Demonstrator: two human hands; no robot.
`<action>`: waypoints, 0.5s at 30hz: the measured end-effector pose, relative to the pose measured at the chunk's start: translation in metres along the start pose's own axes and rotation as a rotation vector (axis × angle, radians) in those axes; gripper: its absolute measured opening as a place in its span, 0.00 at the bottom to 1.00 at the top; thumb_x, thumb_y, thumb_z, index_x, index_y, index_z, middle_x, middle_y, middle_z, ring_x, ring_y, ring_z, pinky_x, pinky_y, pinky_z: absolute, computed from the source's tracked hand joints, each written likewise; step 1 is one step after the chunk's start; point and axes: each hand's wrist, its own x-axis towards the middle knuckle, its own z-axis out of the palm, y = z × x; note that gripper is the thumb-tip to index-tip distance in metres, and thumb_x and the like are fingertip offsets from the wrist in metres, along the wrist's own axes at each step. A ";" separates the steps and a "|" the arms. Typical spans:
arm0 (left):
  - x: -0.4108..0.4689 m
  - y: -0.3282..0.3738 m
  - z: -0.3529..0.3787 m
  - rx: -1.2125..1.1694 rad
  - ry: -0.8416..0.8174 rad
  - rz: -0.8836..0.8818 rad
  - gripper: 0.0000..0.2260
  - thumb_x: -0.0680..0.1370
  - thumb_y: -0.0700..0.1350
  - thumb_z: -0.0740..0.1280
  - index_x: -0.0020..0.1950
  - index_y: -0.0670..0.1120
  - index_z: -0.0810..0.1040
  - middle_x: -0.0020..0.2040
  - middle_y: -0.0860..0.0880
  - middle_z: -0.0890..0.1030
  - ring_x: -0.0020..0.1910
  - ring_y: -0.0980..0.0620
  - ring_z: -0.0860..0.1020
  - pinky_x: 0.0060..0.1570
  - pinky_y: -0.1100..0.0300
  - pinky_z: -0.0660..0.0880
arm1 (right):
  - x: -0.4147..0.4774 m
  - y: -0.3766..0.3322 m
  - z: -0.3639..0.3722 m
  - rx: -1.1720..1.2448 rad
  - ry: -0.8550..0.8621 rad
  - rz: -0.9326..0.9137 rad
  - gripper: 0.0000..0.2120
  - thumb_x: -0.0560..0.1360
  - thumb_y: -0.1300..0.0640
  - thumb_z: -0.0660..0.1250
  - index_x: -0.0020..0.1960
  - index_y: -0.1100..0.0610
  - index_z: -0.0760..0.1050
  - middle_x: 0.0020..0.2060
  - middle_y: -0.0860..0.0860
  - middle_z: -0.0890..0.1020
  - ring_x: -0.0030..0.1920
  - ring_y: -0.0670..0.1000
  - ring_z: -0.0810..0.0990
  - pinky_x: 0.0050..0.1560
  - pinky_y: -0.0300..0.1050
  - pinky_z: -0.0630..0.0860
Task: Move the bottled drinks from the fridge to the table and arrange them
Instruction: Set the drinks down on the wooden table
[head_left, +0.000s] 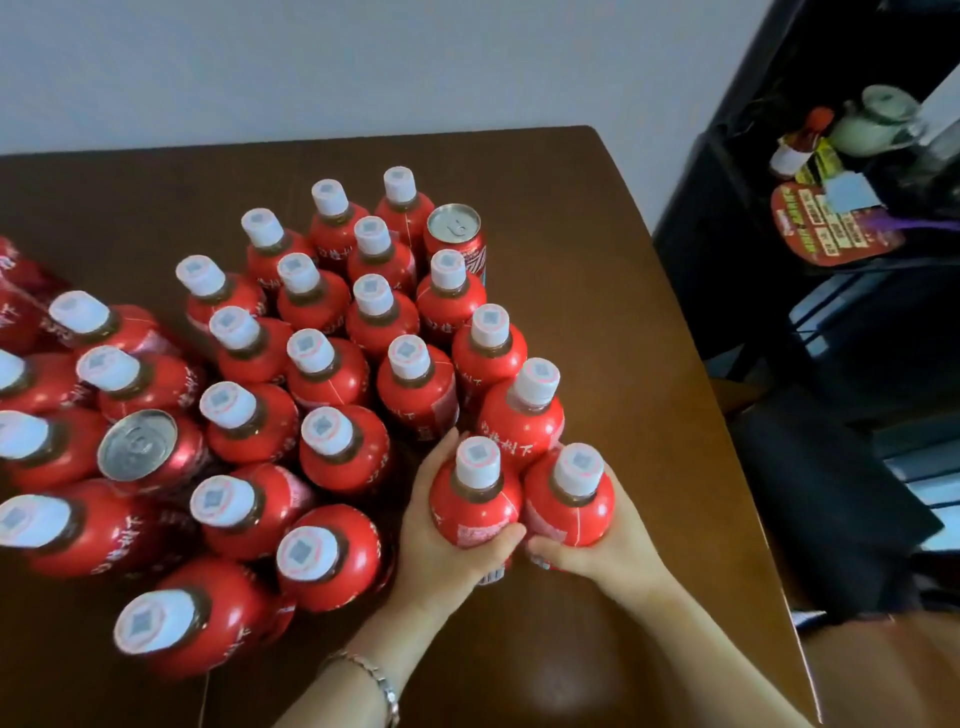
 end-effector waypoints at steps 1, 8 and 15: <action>-0.002 -0.002 0.001 0.042 0.076 0.011 0.36 0.58 0.50 0.76 0.64 0.52 0.68 0.61 0.54 0.77 0.62 0.58 0.75 0.59 0.66 0.71 | -0.002 0.001 0.007 -0.006 0.048 -0.028 0.39 0.50 0.53 0.80 0.59 0.52 0.69 0.51 0.49 0.82 0.51 0.48 0.82 0.49 0.37 0.78; -0.013 0.003 0.001 0.400 0.262 -0.157 0.35 0.65 0.58 0.73 0.64 0.39 0.69 0.62 0.43 0.73 0.63 0.48 0.72 0.64 0.62 0.65 | -0.005 0.000 0.038 -0.289 0.313 -0.030 0.38 0.51 0.38 0.77 0.58 0.48 0.70 0.56 0.46 0.77 0.60 0.44 0.74 0.60 0.35 0.68; -0.024 0.053 -0.001 0.984 -0.229 -0.599 0.15 0.78 0.49 0.60 0.58 0.40 0.75 0.58 0.39 0.77 0.58 0.40 0.75 0.58 0.53 0.70 | -0.037 -0.044 0.030 -0.634 0.053 0.530 0.33 0.70 0.51 0.70 0.69 0.58 0.60 0.65 0.57 0.67 0.68 0.58 0.65 0.67 0.46 0.64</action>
